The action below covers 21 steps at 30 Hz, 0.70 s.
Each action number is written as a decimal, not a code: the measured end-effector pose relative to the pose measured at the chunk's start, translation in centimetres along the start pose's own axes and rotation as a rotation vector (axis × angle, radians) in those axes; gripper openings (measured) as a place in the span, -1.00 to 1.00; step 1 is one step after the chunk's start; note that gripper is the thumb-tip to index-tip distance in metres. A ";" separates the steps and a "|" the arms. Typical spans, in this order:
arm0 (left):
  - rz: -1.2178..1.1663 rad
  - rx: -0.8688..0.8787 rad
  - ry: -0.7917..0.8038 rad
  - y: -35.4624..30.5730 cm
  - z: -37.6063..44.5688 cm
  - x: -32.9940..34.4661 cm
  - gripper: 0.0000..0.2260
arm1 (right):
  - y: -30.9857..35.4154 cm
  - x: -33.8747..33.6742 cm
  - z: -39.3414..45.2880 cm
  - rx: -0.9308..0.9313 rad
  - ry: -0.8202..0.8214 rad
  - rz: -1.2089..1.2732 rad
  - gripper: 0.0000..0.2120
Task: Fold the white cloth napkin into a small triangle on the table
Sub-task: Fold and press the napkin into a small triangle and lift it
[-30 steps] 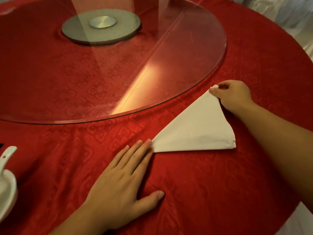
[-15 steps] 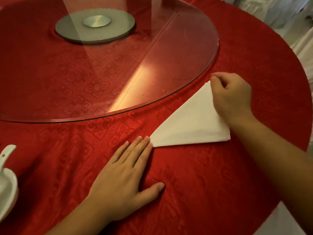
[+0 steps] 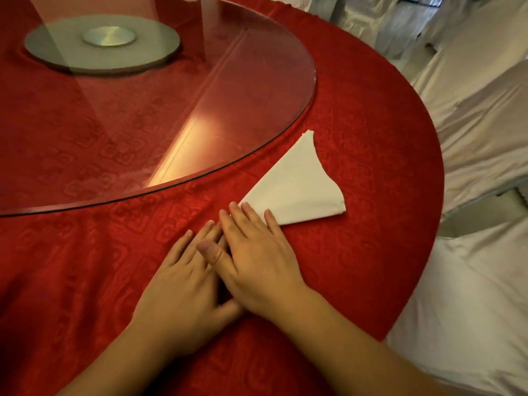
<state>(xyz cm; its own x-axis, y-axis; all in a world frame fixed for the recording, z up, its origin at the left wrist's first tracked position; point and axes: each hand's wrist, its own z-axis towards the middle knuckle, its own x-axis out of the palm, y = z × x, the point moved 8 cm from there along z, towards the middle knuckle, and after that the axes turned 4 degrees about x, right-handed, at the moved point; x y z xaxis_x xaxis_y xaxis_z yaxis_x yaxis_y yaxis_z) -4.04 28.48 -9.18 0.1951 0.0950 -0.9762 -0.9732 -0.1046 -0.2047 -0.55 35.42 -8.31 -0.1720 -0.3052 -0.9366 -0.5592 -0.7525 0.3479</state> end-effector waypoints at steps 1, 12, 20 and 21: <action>-0.002 -0.001 -0.003 0.0 0.0 -0.1 -0.21 | -0.2 0.1 -0.1 0.004 0.007 -0.007 -0.21; 0.035 -0.059 0.010 0.7 0.0 0.6 -0.17 | -5.7 -0.2 -1.0 0.207 -0.031 -0.174 -0.12; 0.039 -0.069 0.014 0.8 0.0 0.6 -0.16 | -12.2 -2.2 -2.1 0.398 -0.021 -0.244 -0.12; 0.038 -0.070 0.012 0.8 0.0 0.6 -0.16 | -12.4 -2.3 -2.1 0.403 -0.023 -0.248 -0.12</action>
<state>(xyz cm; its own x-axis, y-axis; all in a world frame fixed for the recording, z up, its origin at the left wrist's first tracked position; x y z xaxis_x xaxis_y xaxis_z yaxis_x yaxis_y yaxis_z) -4.67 28.45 -9.88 0.1603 0.0775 -0.9840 -0.9691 -0.1772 -0.1719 8.48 44.26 -10.40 -0.0092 -0.1286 -0.9917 -0.8553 -0.5128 0.0744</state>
